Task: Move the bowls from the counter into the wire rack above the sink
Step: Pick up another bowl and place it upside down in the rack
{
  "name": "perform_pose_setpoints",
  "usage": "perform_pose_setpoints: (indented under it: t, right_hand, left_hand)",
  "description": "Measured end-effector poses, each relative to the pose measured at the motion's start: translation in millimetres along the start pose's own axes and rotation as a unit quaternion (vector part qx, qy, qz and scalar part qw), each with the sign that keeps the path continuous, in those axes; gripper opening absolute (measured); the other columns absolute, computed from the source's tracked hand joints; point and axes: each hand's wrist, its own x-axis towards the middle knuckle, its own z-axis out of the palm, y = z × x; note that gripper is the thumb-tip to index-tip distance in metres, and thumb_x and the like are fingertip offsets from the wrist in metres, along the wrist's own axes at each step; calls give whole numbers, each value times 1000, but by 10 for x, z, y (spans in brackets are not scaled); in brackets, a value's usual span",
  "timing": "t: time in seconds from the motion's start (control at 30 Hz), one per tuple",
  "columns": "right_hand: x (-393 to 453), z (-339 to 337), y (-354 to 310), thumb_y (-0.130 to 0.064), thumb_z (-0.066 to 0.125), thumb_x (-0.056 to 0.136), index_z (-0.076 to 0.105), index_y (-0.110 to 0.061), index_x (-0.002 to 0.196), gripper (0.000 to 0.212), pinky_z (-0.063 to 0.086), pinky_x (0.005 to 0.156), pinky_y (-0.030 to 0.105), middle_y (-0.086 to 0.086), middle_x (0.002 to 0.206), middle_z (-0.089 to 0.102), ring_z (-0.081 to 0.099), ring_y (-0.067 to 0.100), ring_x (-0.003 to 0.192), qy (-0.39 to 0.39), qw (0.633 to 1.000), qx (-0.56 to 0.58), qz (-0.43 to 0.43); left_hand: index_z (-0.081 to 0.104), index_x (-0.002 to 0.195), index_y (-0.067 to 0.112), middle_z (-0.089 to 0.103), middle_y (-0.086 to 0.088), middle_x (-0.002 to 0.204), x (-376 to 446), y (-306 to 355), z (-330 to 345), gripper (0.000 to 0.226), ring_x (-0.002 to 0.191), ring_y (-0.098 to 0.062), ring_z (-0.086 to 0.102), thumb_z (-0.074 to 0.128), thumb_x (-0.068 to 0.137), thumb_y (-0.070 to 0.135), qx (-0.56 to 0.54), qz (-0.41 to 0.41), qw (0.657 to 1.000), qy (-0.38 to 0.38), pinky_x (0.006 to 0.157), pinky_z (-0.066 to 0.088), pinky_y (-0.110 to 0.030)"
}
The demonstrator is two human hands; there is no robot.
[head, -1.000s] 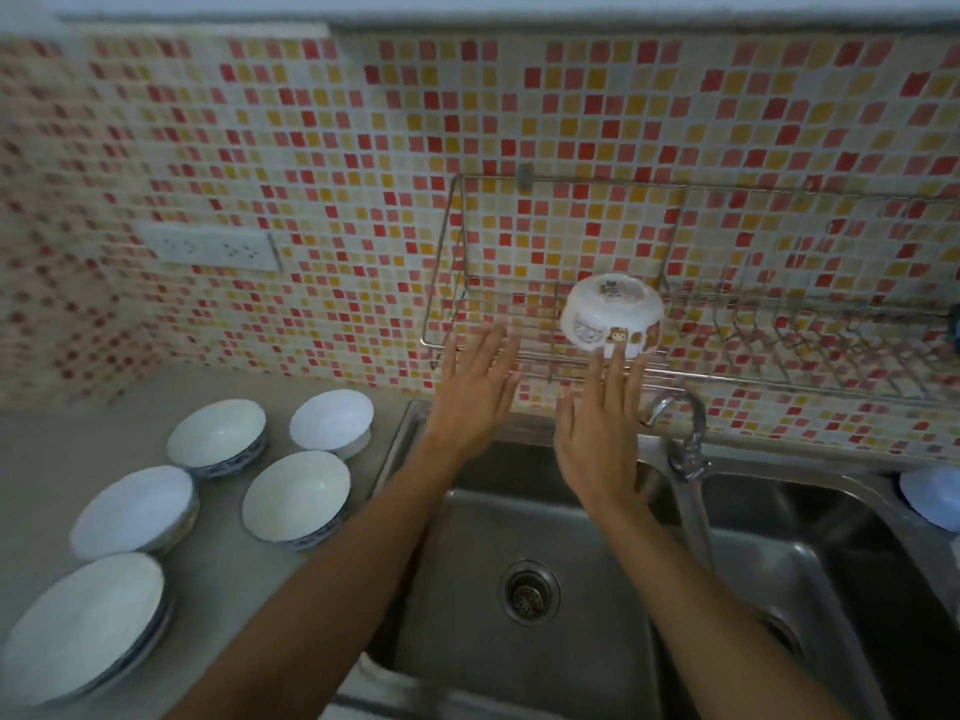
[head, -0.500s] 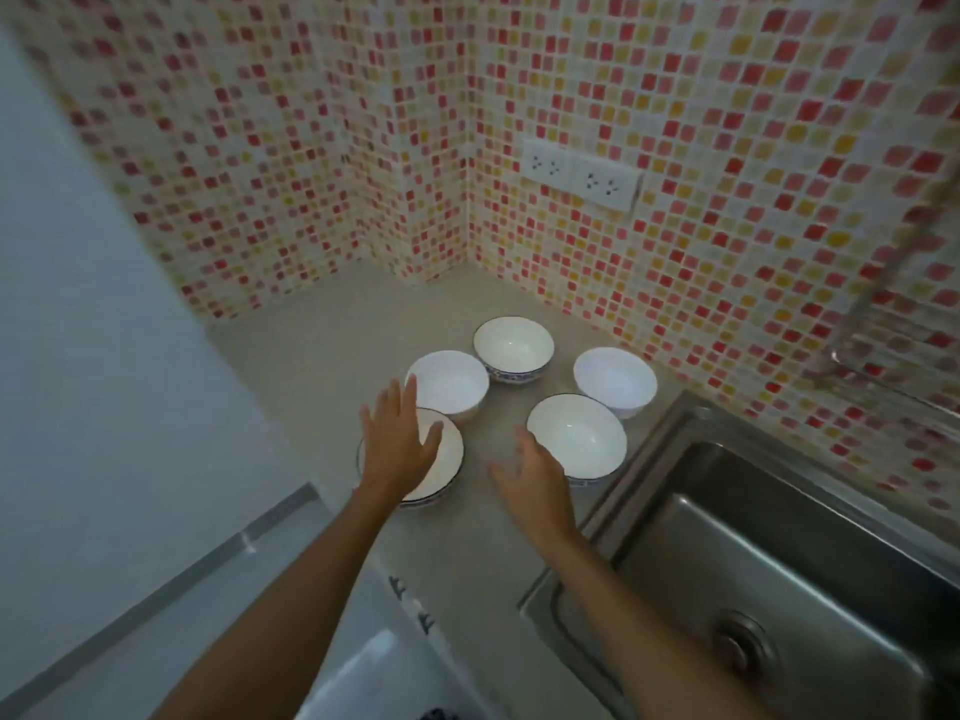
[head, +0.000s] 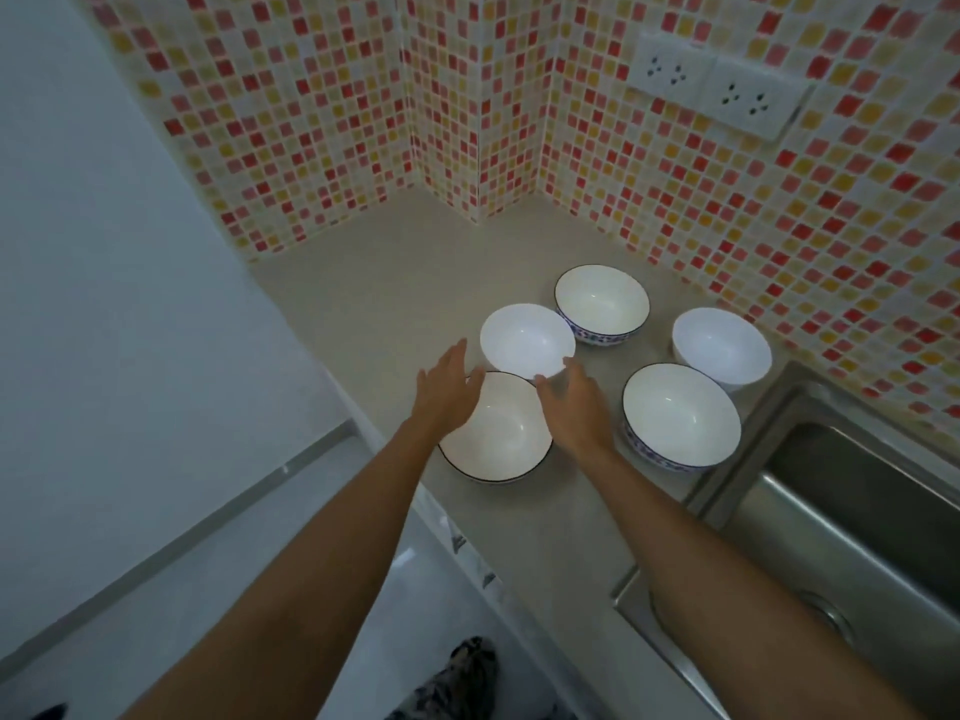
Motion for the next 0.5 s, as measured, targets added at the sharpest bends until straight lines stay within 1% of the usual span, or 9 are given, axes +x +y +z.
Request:
perform_pose_setpoints:
  t: [0.07, 0.13, 0.17, 0.23, 0.3, 0.33, 0.37, 0.43, 0.5]
  right_hand:
    - [96, 18, -33, -49, 47, 94, 35, -19, 143, 59, 40, 98, 43, 17, 136, 51, 48, 36, 125, -10, 1000, -10, 16]
    - [182, 24, -59, -46, 44, 96, 35, -18, 144, 56, 38, 100, 43, 17, 138, 50, 46, 37, 127, -31, 999, -11, 35]
    - [229, 34, -59, -44, 42, 98, 38, -17, 143, 54, 37, 101, 42, 16, 139, 51, 46, 36, 127, -43, 998, -6, 43]
    - [300, 56, -67, -41, 40, 99, 48, -11, 137, 49, 38, 100, 39, 16, 136, 55, 48, 35, 126, -57, 997, 5, 55]
    - [357, 82, -75, -39, 39, 100, 60, -4, 118, 45, 42, 89, 37, 19, 121, 63, 55, 38, 114, -41, 998, 10, 51]
    - [373, 93, -93, -37, 38, 100, 63, -2, 108, 44, 43, 83, 37, 20, 112, 65, 57, 39, 107, -31, 998, 12, 46]
    - [386, 103, -108, -36, 39, 100, 63, -1, 102, 42, 43, 80, 37, 20, 106, 67, 58, 39, 102, -21, 999, 14, 43]
    - [409, 111, -144, -35, 41, 99, 64, -1, 101, 41, 43, 79, 36, 20, 103, 68, 59, 39, 100, 2, 999, 12, 35]
    - [409, 91, -194, -36, 47, 97, 65, -3, 110, 40, 44, 84, 35, 18, 108, 69, 59, 37, 105, 32, 999, 17, 31]
  left_hand:
    - [19, 149, 11, 25, -9, 157, 139, 79, -14, 58, 144, -25, 24, 31, 100, 40, -18, -3, 1000, -11, 118, 13, -50]
    - [22, 148, 7, 27, -13, 155, 295, 124, -12, 58, 143, -28, 26, 31, 100, 39, -38, -16, 999, -26, 118, 16, -48]
    - [25, 147, 5, 30, -15, 154, 368, 131, -10, 58, 141, -30, 29, 32, 100, 39, -46, -25, 998, -35, 117, 19, -48]
    - [38, 138, 2, 44, -19, 144, 492, 134, -5, 55, 132, -36, 41, 34, 99, 40, -61, -36, 996, -47, 111, 31, -46]
    - [49, 122, 0, 57, -21, 127, 560, 157, 2, 46, 117, -38, 51, 37, 98, 37, -88, -39, 994, -45, 100, 40, -41]
    - [51, 119, -1, 58, -21, 123, 583, 173, 10, 44, 114, -38, 53, 37, 98, 35, -96, -39, 994, -41, 96, 41, -39]
    - [51, 119, -2, 58, -22, 123, 604, 189, 18, 43, 113, -38, 53, 38, 98, 33, -99, -40, 994, -36, 94, 41, -39]
    - [51, 120, -5, 57, -25, 123, 637, 225, 15, 45, 112, -39, 53, 39, 98, 33, -101, -48, 994, -17, 93, 41, -39]
    - [53, 119, -5, 56, -27, 122, 684, 253, -6, 47, 108, -39, 55, 42, 97, 34, -129, -69, 989, 6, 91, 44, -38]
